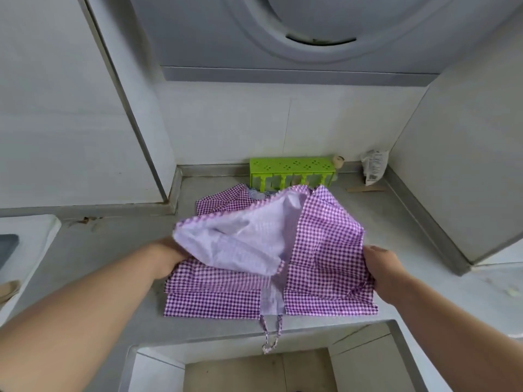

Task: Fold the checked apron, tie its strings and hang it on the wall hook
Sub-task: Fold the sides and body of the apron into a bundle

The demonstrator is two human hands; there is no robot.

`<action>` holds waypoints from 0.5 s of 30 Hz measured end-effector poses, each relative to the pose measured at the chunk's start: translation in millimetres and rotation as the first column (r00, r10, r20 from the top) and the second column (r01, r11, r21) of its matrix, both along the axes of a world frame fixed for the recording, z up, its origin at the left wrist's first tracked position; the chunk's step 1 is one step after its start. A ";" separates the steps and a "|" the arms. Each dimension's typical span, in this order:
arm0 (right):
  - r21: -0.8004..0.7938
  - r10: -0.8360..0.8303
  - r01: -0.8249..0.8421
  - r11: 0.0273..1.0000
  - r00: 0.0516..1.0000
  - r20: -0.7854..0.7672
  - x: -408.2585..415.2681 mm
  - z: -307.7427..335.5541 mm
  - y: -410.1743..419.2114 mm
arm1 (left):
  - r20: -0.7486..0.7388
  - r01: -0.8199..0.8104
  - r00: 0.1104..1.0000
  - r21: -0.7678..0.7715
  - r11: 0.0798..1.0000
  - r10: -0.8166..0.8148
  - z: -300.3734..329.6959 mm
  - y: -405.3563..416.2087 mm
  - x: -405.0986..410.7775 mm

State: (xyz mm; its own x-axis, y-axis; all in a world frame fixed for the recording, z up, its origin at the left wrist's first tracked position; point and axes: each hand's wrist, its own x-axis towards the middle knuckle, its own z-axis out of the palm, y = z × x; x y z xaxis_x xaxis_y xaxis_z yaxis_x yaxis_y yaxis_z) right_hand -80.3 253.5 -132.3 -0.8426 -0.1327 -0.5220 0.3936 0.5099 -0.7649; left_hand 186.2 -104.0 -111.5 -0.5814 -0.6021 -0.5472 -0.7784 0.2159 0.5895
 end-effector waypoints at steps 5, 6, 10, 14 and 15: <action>0.062 0.045 -0.036 0.997 0.989 -0.143 0.8 -5.8 -1.2 | -0.097 0.013 0.994 0.546 0.838 0.047 4.4 12.5 -14.1; 0.082 0.075 -0.061 0.995 0.981 -0.179 0.7 -4.3 -1.6 | -0.096 -0.025 0.991 0.551 0.834 0.093 8.0 13.0 -14.8; 0.191 0.192 -0.134 0.972 0.926 -0.326 -3.2 -2.3 -4.2 | -0.150 -0.090 0.974 0.422 0.902 0.168 -0.9 4.6 -23.6; 0.246 0.258 -0.164 0.955 0.869 -0.423 -20.4 -1.0 -13.0 | -0.133 -0.104 0.983 0.151 0.983 0.124 -25.4 -16.6 -34.3; 0.242 0.266 -0.171 0.955 0.852 -0.450 -25.3 2.3 -16.6 | -0.133 -0.121 0.982 0.104 0.987 0.134 -26.2 -20.1 -39.2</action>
State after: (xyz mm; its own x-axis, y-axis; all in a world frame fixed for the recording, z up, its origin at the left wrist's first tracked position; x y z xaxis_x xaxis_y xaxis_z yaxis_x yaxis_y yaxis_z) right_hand -105.7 236.9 -130.0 -0.9535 -0.2839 -0.1016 -0.1298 0.6906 -0.7114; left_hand 147.0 -124.0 -137.7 -0.5773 -0.6256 -0.5248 -0.7052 0.0580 0.7066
